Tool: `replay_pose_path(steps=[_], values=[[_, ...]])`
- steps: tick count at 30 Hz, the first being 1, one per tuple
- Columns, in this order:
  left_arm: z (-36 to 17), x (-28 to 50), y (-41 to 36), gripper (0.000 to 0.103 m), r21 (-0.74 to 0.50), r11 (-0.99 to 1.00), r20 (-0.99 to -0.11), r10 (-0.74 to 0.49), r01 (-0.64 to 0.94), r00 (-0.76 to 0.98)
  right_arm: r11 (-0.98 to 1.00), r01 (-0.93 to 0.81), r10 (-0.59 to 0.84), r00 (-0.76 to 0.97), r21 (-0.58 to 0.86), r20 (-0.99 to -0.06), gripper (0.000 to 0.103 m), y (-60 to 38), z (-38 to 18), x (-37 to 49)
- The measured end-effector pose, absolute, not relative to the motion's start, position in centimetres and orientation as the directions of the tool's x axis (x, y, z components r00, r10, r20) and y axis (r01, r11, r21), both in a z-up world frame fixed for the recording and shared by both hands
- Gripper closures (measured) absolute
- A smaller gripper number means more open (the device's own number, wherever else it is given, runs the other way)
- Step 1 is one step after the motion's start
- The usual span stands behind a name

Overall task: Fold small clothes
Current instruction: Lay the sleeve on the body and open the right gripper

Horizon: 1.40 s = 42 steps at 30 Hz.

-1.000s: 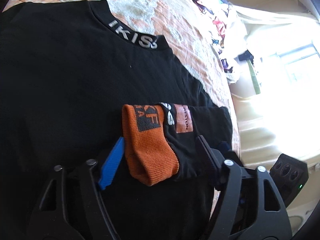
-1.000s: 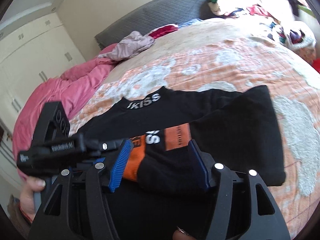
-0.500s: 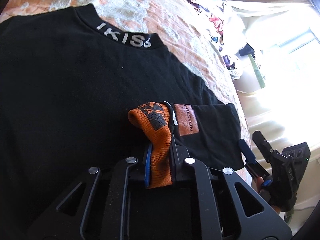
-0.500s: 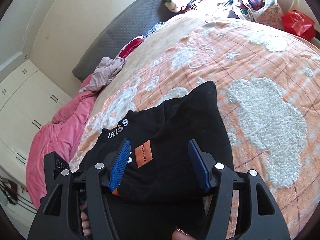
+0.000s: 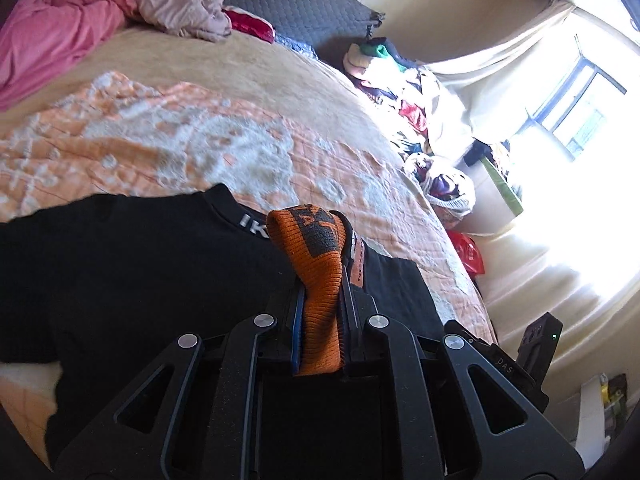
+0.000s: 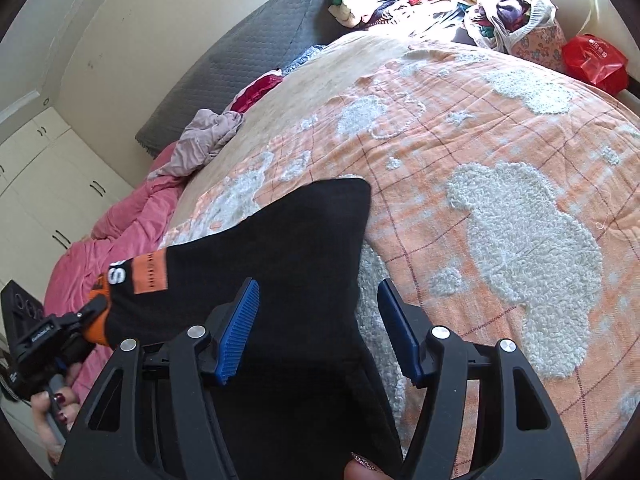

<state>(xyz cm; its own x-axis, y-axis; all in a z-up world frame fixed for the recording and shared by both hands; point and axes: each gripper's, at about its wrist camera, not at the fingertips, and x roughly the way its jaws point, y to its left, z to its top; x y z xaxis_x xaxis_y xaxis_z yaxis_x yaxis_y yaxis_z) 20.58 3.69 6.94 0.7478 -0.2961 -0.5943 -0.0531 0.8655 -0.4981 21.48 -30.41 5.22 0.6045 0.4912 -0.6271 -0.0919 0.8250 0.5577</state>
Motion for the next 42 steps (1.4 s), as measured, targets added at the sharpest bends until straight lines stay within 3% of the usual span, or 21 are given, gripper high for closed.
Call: replay_pose_path(steps=[21, 27, 29, 31, 37, 42], values=[[4.4, 17.3, 8.3, 0.096, -0.484, 0.861, -0.648, -0.231, -0.158, 0.726, 0.889, -0.198, 0.444, 0.595, 0.413, -0.67, 0.039, -26.2, 5.4, 20.7], [3.9, 17.9, 7.2, 0.096, -0.417, 0.896, -0.681, -0.199, -0.151, 0.705, 0.902, -0.27, 0.432, 0.586, 0.338, -0.686, 0.038, -23.9, 5.4, 20.2], [3.1, 18.3, 6.7, 0.092, -0.388, 0.91, -0.701, -0.189, -0.147, 0.687, 0.901, -0.294, 0.433, 0.573, 0.318, -0.696, 0.038, -23.1, 5.2, 20.1], [2.0, 18.7, 6.3, 0.077, -0.351, 0.925, -0.73, -0.172, -0.147, 0.662, 0.9, -0.311, 0.434, 0.559, 0.306, -0.707, 0.038, -22.5, 4.8, 20.0], [-2.2, 19.3, 5.5, 0.067, -0.238, 0.958, -0.824, -0.114, -0.158, 0.555, 0.916, -0.304, 0.39, 0.518, 0.262, -0.761, 0.034, -21.8, 3.4, 20.3], [-3.1, 18.9, 5.0, 0.061, -0.207, 0.968, -0.829, -0.097, -0.141, 0.55, 0.922, -0.308, 0.366, 0.496, 0.235, -0.787, 0.034, -21.5, 2.6, 20.5]])
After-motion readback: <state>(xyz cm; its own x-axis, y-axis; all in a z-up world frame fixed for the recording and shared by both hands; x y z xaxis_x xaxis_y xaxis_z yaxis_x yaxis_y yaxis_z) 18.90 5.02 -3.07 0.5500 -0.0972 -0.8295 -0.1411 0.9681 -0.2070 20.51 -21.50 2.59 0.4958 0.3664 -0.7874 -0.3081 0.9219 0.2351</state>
